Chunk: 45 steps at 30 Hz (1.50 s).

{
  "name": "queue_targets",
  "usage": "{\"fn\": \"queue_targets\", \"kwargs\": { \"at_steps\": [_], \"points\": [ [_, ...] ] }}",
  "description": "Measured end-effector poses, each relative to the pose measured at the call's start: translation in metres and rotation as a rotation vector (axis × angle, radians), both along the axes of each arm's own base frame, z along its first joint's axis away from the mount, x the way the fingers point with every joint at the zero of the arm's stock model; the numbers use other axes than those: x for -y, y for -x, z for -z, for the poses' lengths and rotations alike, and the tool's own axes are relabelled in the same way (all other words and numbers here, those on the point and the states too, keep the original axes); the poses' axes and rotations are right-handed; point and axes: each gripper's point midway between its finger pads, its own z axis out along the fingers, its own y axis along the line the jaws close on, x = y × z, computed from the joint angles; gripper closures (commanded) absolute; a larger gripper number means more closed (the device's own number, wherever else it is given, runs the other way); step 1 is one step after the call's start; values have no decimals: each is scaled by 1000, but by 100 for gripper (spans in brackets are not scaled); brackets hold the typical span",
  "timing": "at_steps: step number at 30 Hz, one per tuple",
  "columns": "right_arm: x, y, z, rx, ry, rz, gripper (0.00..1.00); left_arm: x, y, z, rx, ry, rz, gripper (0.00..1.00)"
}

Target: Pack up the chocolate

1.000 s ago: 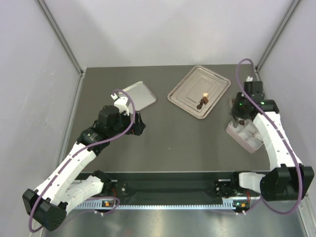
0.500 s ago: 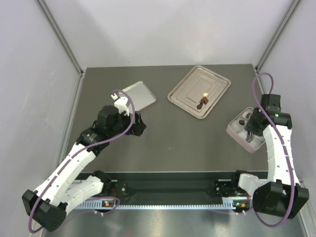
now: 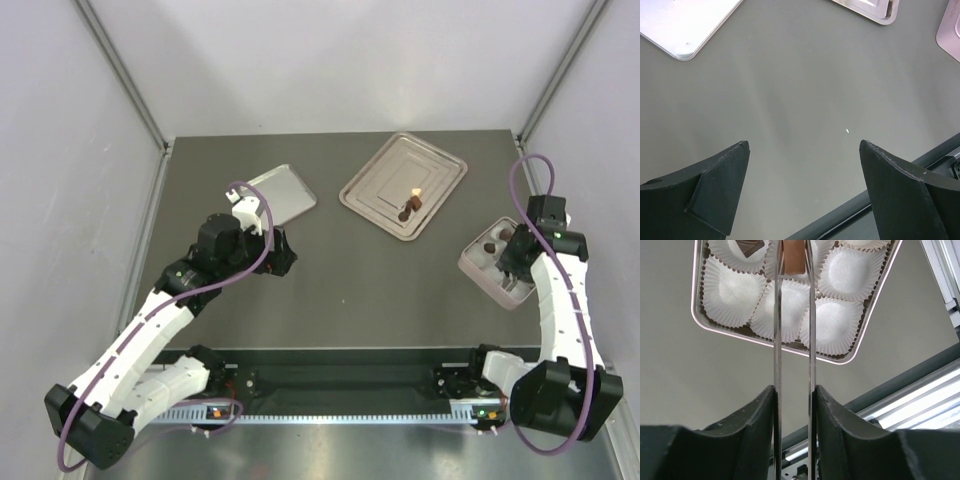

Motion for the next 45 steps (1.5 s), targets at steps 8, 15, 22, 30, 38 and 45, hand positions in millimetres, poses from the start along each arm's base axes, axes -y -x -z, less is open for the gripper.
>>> {"fn": "queue_targets", "kwargs": {
  "at_steps": [8,15,22,30,38,45],
  "points": [
    [4,-3,1,-1,16,9,61,0,0,0,0,0,0,4],
    [1,-12,-8,36,12,-8,60,0,0,0,0,-1,0,4],
    [-33,-47,-29,130,5,-144,58,0,0,1,-1,-3,-3,4],
    [-108,-110,-19,131,-1,-454,57,0,-1,3,-7,-7,-3,4],
    [-124,-155,-2,107,9,-593,57,-1,-2,3,-6,-9,-8,4],
    [-135,-169,7,80,22,-685,57,-1,-2,3,-5,-11,-11,4]
  ]
}}
